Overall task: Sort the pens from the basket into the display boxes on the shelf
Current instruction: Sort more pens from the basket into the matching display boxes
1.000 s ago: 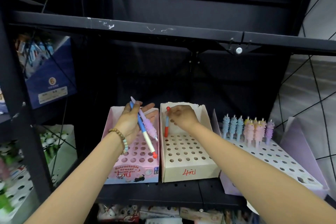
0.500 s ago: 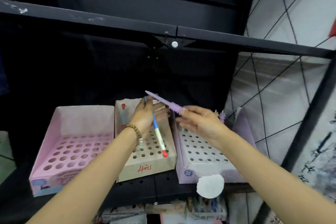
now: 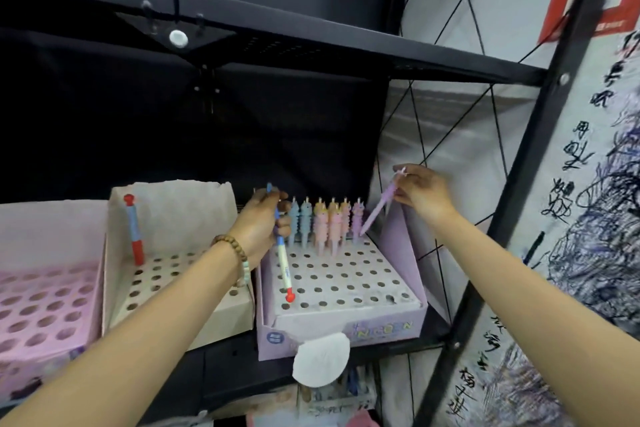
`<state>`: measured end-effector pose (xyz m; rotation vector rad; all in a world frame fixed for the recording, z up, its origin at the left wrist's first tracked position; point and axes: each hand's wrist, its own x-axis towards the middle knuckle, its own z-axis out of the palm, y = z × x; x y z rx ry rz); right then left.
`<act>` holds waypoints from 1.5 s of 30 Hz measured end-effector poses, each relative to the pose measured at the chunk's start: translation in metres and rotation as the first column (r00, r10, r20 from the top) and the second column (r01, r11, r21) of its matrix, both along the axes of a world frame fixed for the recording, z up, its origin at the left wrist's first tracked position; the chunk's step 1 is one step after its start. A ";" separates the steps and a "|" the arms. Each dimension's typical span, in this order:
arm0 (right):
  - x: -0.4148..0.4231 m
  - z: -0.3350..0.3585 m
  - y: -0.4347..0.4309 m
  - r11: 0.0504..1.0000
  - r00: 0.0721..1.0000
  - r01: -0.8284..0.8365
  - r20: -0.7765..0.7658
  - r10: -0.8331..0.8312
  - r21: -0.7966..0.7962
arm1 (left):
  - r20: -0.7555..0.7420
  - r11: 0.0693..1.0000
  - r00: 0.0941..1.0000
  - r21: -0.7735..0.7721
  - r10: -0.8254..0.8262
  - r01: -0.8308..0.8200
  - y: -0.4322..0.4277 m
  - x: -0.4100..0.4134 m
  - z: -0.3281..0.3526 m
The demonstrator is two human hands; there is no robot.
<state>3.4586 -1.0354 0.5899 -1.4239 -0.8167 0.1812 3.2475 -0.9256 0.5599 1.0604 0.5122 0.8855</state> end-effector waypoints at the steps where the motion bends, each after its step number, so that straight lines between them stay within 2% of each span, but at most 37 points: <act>1: 0.004 -0.002 0.005 1.000 1.000 0.016 0.009 -0.016 -0.013 | 0.011 1.000 1.000 -0.008 -0.004 0.004 0.001 0.002 -0.001; 8: 0.028 -0.018 0.020 0.993 0.996 0.082 0.040 -0.079 -0.087 | 0.046 0.999 0.999 -0.038 0.004 -0.002 0.005 0.007 -0.008; 13: 0.028 -0.016 0.022 0.986 0.987 0.074 0.150 -0.051 -0.149 | 0.053 0.998 0.999 -0.062 0.002 0.002 0.006 0.010 -0.010; 16: 0.026 -0.016 0.024 0.988 0.992 0.041 0.122 -0.023 -0.146 | 0.062 0.998 0.998 -0.067 0.002 0.002 0.006 0.010 -0.010; 20: 0.019 -0.023 0.024 0.951 0.988 -0.038 0.131 0.081 -0.307 | 0.059 0.999 0.998 -0.052 -0.002 0.005 0.006 0.010 -0.012; 25: 0.020 -0.020 0.023 0.927 0.993 -0.027 0.097 0.068 -0.373 | 0.064 1.000 0.998 -0.029 0.003 -0.001 0.006 0.003 -0.013; 29: 0.014 -0.031 0.026 0.855 0.989 -0.007 0.123 0.082 -0.518 | 0.049 1.000 0.999 -0.022 -0.007 0.008 0.002 -0.006 -0.009; 33: 0.005 -0.033 0.024 0.857 0.986 0.044 0.160 0.046 -0.513 | 0.045 1.000 0.999 -0.011 -0.028 0.029 0.001 -0.017 -0.001; 36: -0.019 -0.019 0.014 0.943 0.969 0.129 0.240 -0.054 -0.308 | 0.104 0.999 0.994 0.011 -0.033 0.032 0.002 -0.030 0.007; 37: -0.035 -0.013 0.011 0.968 0.967 0.106 0.251 -0.046 -0.229 | 0.112 0.999 0.993 0.039 -0.025 0.021 0.002 -0.035 0.009; 39: -0.076 -0.006 0.009 0.978 0.977 -0.083 0.176 0.118 -0.191 | 0.135 0.997 0.991 0.079 -0.001 -0.010 0.001 -0.045 0.011; 40: -0.097 -0.006 0.009 0.948 0.964 -0.228 0.088 0.252 -0.222 | 0.157 0.996 0.988 0.086 0.013 -0.027 0.000 -0.050 0.011; 42: -0.137 -0.008 0.011 0.830 0.879 -0.468 -0.064 0.472 -0.303 | 0.198 0.993 0.979 0.092 0.053 -0.072 -0.001 -0.064 0.012; 45: -0.171 -0.015 0.022 0.726 0.782 -0.620 -0.156 0.603 -0.298 | 0.202 0.980 0.969 0.114 0.138 -0.164 0.003 -0.090 0.011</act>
